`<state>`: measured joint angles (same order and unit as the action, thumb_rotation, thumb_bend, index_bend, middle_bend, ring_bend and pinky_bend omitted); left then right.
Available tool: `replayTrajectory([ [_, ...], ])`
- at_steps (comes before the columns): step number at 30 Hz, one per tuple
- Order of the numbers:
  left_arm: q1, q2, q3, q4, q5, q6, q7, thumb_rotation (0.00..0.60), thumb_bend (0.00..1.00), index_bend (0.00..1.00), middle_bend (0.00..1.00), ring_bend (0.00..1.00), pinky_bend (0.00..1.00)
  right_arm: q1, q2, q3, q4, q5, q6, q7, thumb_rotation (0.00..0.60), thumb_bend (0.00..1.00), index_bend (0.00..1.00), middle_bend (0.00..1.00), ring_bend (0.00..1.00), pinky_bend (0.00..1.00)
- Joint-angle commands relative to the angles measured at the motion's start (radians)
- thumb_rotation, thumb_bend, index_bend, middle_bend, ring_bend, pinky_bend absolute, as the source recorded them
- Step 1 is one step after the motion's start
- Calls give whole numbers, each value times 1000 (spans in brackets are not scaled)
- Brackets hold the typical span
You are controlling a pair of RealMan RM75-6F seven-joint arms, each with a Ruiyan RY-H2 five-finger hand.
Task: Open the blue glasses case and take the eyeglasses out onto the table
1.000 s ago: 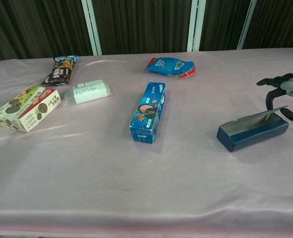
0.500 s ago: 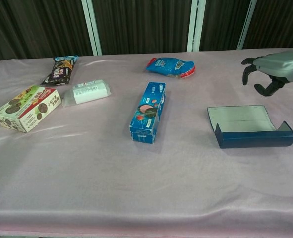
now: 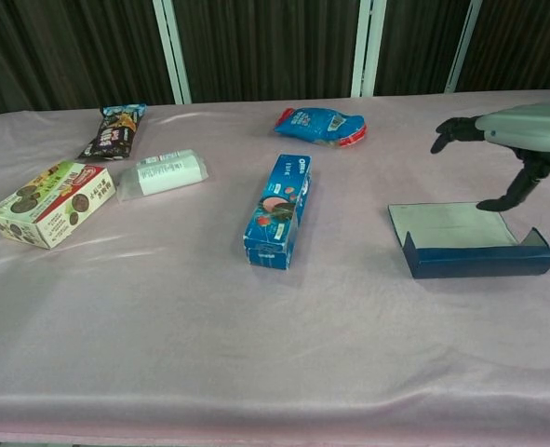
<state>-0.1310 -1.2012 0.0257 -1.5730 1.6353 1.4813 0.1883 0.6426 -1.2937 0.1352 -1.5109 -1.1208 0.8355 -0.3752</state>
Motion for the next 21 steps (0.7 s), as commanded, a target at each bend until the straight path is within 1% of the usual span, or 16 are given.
replayTrajectory([
  [1,0,1,3,0,4,-1,-1,600,363,0,0,0,0,-47,81,-74,-71,-100,-20,96,600,402,338,0,0,0],
  [3,0,2,4,0,8,0,-2,600,363,0,0,0,0,-47,80,-88,-65,-114,-28,100,600,415,348,0,0,0],
  [5,1,4,5,-1,10,4,-6,600,363,0,0,0,0,-44,66,-99,-53,-117,-39,97,600,460,356,0,0,0],
  [7,4,6,4,-1,11,10,-12,600,362,0,0,0,0,-37,45,-104,-41,-113,-52,95,600,480,366,0,0,0],
  [13,6,9,5,0,13,14,-19,600,363,0,0,0,0,-21,5,-107,-38,-110,-60,82,600,485,380,0,0,0],
  [21,6,12,4,0,14,14,-25,600,363,0,0,0,0,0,-22,-118,-79,-99,-66,36,600,485,389,0,0,0],
])
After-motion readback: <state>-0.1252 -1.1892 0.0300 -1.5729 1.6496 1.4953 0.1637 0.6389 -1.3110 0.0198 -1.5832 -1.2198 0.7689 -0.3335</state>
